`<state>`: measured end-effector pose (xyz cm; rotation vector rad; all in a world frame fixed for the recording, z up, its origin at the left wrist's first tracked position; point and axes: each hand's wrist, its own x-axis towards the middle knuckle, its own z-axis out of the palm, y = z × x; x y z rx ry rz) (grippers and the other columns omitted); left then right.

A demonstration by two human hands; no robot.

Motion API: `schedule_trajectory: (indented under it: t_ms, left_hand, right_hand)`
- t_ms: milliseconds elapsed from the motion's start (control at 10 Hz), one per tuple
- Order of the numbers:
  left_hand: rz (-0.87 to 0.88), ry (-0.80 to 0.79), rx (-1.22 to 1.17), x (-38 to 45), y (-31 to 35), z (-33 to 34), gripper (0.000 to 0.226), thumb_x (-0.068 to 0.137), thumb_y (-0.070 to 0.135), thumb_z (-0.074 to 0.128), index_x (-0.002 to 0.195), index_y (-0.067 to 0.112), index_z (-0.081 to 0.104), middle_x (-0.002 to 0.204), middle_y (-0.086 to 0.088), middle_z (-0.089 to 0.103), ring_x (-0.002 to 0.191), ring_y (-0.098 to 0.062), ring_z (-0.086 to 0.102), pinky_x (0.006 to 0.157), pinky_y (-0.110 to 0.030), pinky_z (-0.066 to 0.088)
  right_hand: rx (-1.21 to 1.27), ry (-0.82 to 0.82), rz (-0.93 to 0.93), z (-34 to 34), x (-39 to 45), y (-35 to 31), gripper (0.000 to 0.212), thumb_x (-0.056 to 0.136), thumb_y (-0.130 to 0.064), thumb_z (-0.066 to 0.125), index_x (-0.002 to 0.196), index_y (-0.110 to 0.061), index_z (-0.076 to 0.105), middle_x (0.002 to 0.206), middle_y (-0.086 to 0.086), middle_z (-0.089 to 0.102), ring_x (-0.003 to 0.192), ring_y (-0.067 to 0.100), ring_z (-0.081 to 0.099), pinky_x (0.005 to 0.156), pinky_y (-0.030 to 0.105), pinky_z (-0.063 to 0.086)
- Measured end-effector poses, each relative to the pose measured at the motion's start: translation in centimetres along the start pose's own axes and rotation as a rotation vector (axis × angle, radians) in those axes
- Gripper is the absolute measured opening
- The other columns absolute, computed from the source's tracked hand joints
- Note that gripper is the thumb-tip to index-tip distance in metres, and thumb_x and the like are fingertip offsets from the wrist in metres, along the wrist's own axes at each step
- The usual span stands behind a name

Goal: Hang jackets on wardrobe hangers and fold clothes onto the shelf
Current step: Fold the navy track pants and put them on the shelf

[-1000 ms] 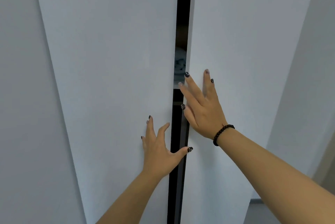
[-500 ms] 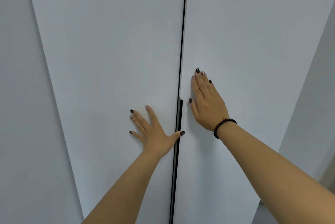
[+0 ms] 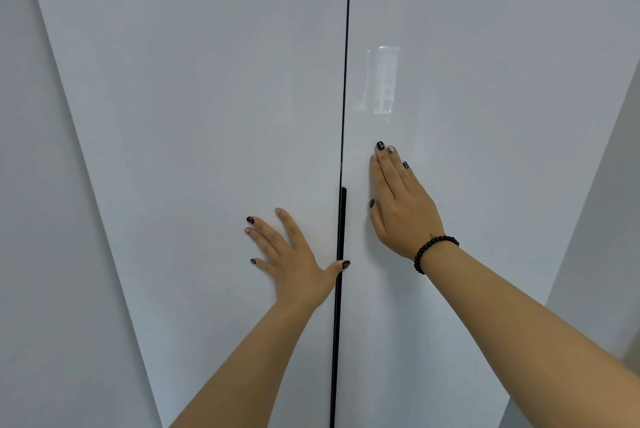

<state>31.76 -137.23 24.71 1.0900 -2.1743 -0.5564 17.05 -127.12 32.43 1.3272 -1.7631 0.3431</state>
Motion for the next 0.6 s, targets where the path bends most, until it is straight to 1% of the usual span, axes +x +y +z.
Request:
schedule_trajectory:
  t_ms: [200,300,400,500,600]
  left_hand:
    - [-0.02,-0.005,0.072,0.0,0.0,-0.2,0.146,0.062,0.08,0.063,0.131,0.018,-0.05,0.135,-0.024,-0.055,0.127,-0.039,-0.049,0.11,-0.068,0.005]
    - [-0.067,0.001,0.194,0.0,0.2,-0.6,0.143,0.064,0.085,0.053,0.125,0.014,-0.055,0.135,-0.03,-0.051,0.131,-0.044,-0.041,0.112,-0.065,0.007]
    - [-0.073,0.017,0.296,-0.5,0.1,-1.6,0.137,0.067,0.088,0.044,0.126,0.011,-0.054,0.141,-0.033,-0.042,0.139,-0.047,-0.029,0.114,-0.063,0.006]
    - [0.0,0.02,0.379,-1.0,-0.3,-2.5,0.129,0.073,0.085,0.041,0.132,0.012,-0.047,0.141,-0.023,-0.048,0.141,-0.042,-0.027,0.114,-0.061,0.006]
    - [0.114,0.055,0.414,-1.4,0.7,-4.2,0.116,0.081,0.078,0.041,0.135,0.019,-0.043,0.14,-0.018,-0.05,0.142,-0.04,-0.027,0.115,-0.061,0.006]
  right_hand:
    - [0.015,-0.018,0.035,-0.6,0.0,-0.5,0.063,0.089,-0.017,0.038,0.147,0.005,0.024,0.157,0.017,0.017,0.146,0.029,0.015,0.117,0.042,0.025]
    - [0.038,-0.067,0.048,-1.3,0.1,-0.7,0.064,0.088,-0.017,0.04,0.146,0.005,0.026,0.157,0.017,0.019,0.146,0.029,0.018,0.114,0.043,0.03]
    - [0.052,-0.137,0.048,-2.3,0.0,-0.7,0.066,0.086,-0.014,0.049,0.146,0.004,0.027,0.157,0.017,0.019,0.145,0.03,0.02,0.111,0.046,0.034]
    - [0.014,-0.232,0.011,-3.9,0.1,-0.4,0.067,0.092,-0.018,0.044,0.15,-0.001,0.014,0.16,0.013,0.001,0.148,0.027,0.006,0.115,0.046,0.027]
    - [0.079,-0.33,0.01,-6.3,-0.5,0.0,0.069,0.097,-0.023,0.036,0.152,-0.011,-0.004,0.16,0.004,-0.012,0.148,0.019,-0.002,0.117,0.04,0.021]
